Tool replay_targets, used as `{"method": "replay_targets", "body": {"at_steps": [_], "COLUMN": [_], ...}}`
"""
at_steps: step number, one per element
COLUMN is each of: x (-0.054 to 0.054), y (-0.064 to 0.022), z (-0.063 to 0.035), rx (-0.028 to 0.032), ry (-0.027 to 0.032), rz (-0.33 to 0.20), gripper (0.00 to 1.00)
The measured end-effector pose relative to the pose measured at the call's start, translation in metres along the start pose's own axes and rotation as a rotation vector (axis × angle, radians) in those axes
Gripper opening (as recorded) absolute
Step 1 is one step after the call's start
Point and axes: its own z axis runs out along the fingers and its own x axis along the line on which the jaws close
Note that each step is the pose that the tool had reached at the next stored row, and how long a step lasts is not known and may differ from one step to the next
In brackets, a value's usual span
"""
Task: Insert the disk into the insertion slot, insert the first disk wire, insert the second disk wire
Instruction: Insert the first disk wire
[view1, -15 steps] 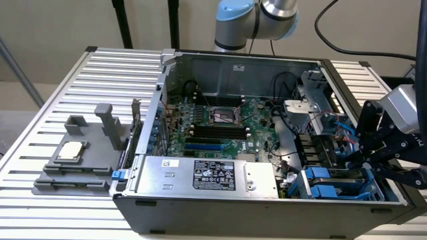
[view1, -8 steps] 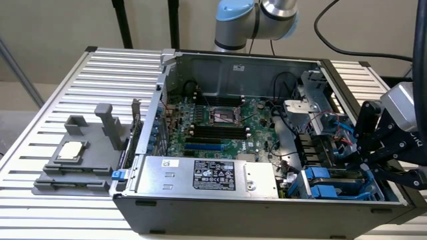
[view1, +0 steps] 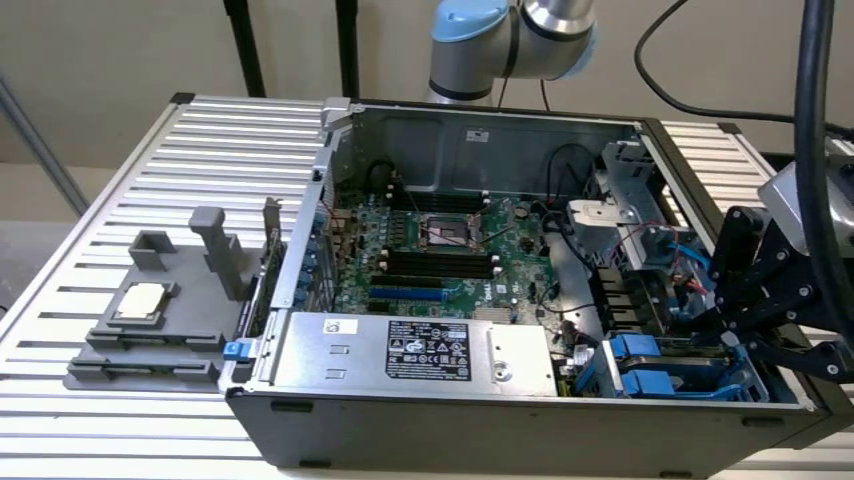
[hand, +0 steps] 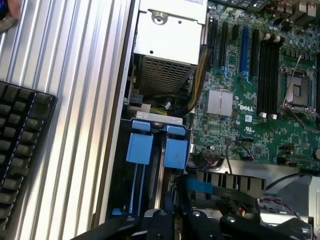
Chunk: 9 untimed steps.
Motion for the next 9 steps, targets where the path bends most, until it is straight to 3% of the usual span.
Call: {"method": "replay_targets", "body": {"at_steps": [4,9], "x": [-0.0001,-0.0039], "y": [0.0,-0.0008], "z": [0.0004,0.0023], "rx": [-0.0111,-0.0141], "ry": [0.0012,0.0005], "rz": [0.021,0.037], "gripper": [0.16,0.16]}}
